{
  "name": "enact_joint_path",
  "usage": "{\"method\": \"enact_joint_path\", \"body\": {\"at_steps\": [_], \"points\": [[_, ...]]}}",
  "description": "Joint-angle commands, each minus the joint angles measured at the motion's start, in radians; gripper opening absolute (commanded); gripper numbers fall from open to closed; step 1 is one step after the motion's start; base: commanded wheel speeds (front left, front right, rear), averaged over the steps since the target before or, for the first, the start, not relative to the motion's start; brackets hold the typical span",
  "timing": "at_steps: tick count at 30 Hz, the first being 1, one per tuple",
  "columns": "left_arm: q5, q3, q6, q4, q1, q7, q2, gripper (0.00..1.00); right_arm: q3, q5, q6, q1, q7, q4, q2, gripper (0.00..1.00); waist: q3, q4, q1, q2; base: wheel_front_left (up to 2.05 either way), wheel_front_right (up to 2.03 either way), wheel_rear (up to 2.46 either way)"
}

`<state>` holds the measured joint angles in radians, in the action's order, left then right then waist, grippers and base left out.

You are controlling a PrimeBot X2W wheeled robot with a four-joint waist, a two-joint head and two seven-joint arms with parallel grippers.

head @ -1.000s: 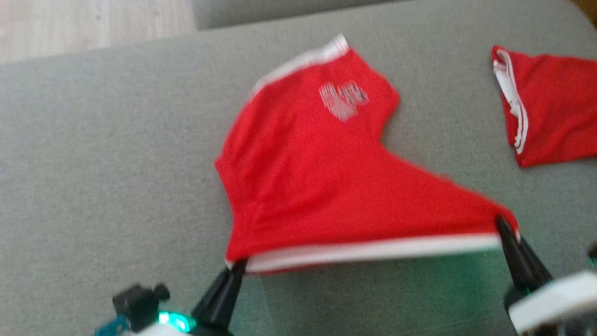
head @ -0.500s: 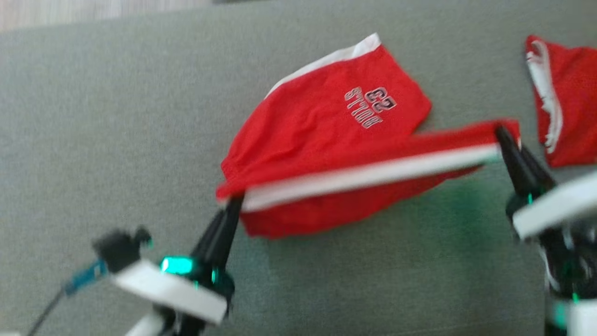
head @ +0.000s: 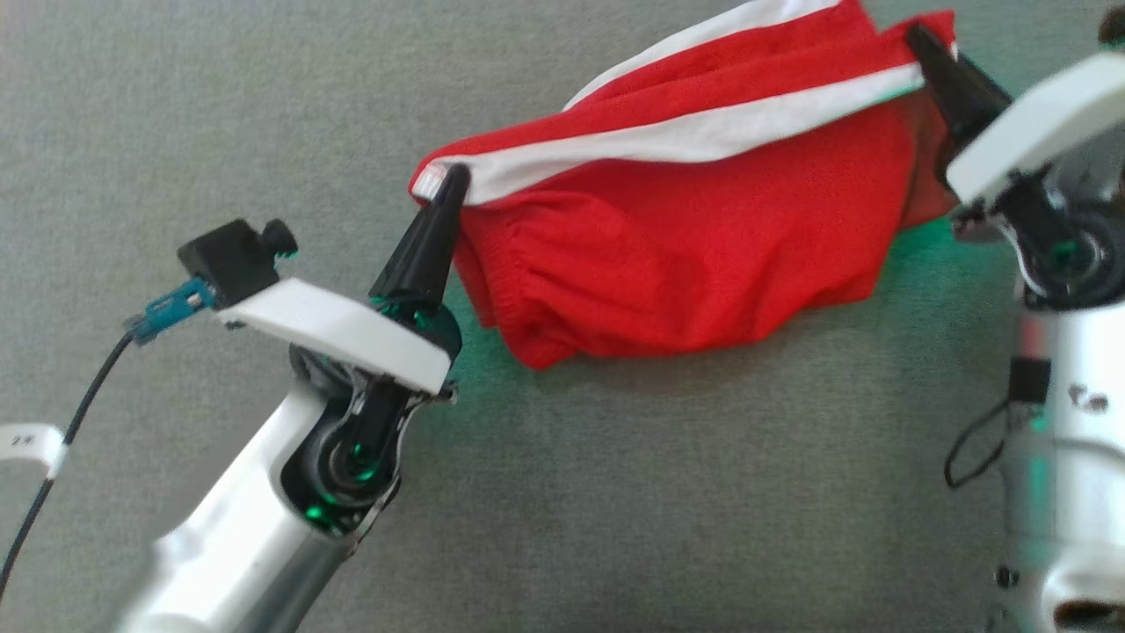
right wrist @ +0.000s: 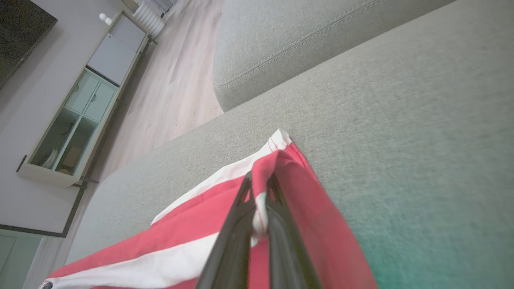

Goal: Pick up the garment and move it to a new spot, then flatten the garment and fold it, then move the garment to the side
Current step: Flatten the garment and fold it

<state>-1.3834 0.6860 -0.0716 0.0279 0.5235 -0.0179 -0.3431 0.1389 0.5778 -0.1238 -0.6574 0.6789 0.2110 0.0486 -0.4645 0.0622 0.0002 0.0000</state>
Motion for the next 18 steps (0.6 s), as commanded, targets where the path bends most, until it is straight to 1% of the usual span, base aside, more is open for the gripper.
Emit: {"method": "enact_joint_path", "body": {"at_steps": [1, 4, 5, 7, 8, 9, 10, 11, 12, 18], "points": [[0.004, -0.038, 0.002, 0.017, 0.024, -0.003, -0.013, 0.0, -0.021, -0.011, -0.007, -0.031, 0.009, -0.022, 0.002, 0.0, -0.018, 0.017, -0.0002, 0.0, 0.0, 0.0, 0.0], [0.008, -0.029, 0.012, -0.019, 0.044, -0.003, 0.008, 0.0, -0.032, -0.036, -0.007, -0.073, 0.008, 0.04, 0.002, 0.0, -0.021, 0.028, -0.0002, 0.0, 0.0, 0.0, 0.0], [0.009, -0.026, 0.015, -0.028, 0.048, -0.003, 0.015, 0.02, -0.035, -0.044, -0.007, -0.083, 0.004, 0.056, 0.002, 0.0, -0.022, 0.03, -0.0002, 0.0, 0.0, 0.0, 0.0], [0.01, -0.021, 0.022, -0.043, 0.055, -0.003, 0.026, 0.14, -0.036, -0.052, -0.007, -0.1, -0.006, 0.082, 0.002, 0.0, -0.022, 0.035, -0.0002, 0.0, 0.0, 0.0, 0.0], [0.01, -0.019, 0.026, -0.049, 0.057, -0.004, 0.03, 0.23, -0.037, -0.052, -0.007, -0.107, -0.011, 0.092, 0.002, 0.0, -0.022, 0.037, -0.0002, 0.0, 0.0, 0.0, 0.0], [0.011, -0.02, 0.027, -0.055, 0.058, -0.007, 0.034, 0.35, -0.039, -0.051, -0.007, -0.114, -0.021, 0.097, 0.002, 0.01, -0.022, 0.039, -0.0002, 0.0, 0.0, 0.0, 0.0], [0.011, -0.021, 0.028, -0.06, 0.06, -0.011, 0.038, 0.47, -0.042, -0.05, -0.007, -0.119, -0.034, 0.1, 0.002, 0.34, -0.022, 0.04, -0.0002, 0.0, 0.0, 0.0, 0.0], [0.01, -0.023, 0.028, -0.065, 0.06, -0.016, 0.042, 0.91, -0.046, -0.046, -0.007, -0.122, -0.047, 0.101, 0.002, 0.9, -0.022, 0.041, -0.0002, 0.0, 0.0, 0.0, 0.0], [0.014, -0.025, 0.026, -0.07, 0.06, -0.022, 0.043, 1.0, -0.048, -0.037, -0.007, -0.124, -0.06, 0.104, 0.002, 1.0, -0.022, 0.041, -0.0002, 0.0, 0.0, 0.0, 0.0], [0.031, -0.03, 0.01, -0.093, 0.056, -0.048, 0.049, 1.0, -0.051, -0.01, -0.007, -0.135, -0.155, 0.116, 0.006, 1.0, -0.026, 0.037, -0.0002, 0.0, 0.0, 0.0, 0.0]]}}
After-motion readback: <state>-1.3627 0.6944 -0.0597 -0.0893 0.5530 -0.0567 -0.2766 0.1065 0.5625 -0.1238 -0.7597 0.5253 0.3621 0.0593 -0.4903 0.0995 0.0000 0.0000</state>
